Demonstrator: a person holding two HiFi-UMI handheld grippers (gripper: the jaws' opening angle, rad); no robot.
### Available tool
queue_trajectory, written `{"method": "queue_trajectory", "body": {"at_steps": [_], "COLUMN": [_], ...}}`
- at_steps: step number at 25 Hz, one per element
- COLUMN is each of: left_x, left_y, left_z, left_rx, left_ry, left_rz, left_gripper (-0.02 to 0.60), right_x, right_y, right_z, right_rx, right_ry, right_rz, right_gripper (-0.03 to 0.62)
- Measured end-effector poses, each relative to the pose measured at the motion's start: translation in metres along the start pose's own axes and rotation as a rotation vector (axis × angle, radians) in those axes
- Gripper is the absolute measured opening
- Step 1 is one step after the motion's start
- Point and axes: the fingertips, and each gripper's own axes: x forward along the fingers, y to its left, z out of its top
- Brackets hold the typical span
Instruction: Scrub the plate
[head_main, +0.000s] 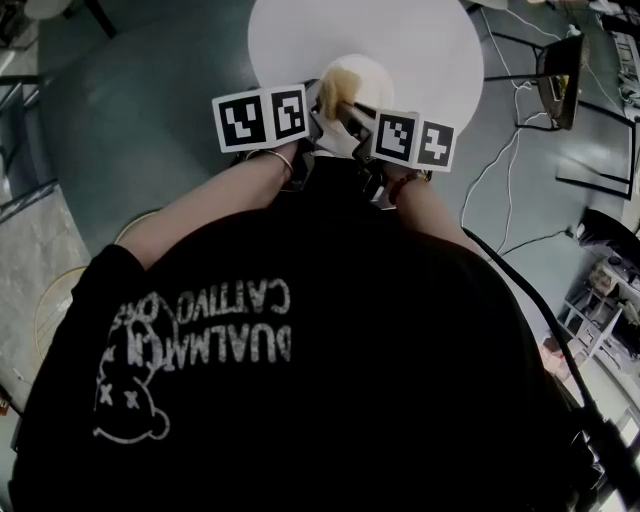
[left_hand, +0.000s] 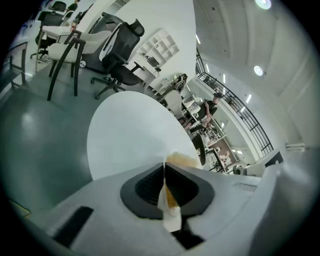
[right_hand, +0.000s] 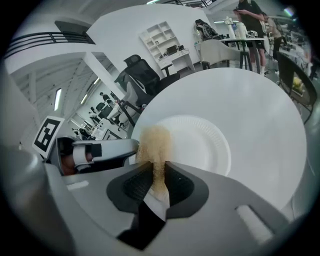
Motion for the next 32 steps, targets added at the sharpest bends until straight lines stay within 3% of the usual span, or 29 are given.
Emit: {"method": "queue_trajectory", "body": {"at_steps": [13,32], "left_x": [-0.002,-0.003], "left_y": [0.0,0.008], "left_z": [-0.007,-0.012], "left_rx": [-0.004,0.001], "left_ry": [0.017,0.024], "left_rz": [0.01,0.022], "left_gripper": [0.012,0.014], "right_x": [-0.02,-0.036], "right_y": [-0.041,-0.07], "right_z": [-0.017,-0.028], "right_rx": [0.052,0.072], "right_ry": [0.015,-0.006], "right_rz": [-0.137,-0.209], "right_gripper": [0.08,0.083]}}
